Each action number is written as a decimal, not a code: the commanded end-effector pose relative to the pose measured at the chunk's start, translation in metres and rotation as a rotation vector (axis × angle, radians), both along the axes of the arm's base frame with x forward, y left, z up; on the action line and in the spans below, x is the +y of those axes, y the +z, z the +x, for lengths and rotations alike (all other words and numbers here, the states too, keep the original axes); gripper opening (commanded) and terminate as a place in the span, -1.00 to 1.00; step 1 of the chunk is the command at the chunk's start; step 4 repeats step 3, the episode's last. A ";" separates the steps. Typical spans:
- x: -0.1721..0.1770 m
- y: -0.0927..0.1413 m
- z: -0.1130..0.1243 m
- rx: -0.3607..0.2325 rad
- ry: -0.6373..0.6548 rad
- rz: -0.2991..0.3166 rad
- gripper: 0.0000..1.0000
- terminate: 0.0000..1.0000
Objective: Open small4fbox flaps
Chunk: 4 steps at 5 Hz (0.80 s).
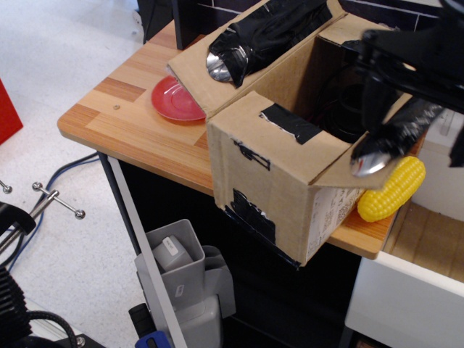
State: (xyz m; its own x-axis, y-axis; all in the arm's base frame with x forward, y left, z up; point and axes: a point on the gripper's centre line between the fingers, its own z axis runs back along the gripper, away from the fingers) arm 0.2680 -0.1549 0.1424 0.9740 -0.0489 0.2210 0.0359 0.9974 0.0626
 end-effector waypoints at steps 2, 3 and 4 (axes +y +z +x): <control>-0.017 -0.016 0.007 -0.048 0.021 -0.084 1.00 -1.00; -0.015 -0.023 0.008 -0.039 0.031 -0.104 1.00 1.00; -0.015 -0.023 0.008 -0.039 0.031 -0.104 1.00 1.00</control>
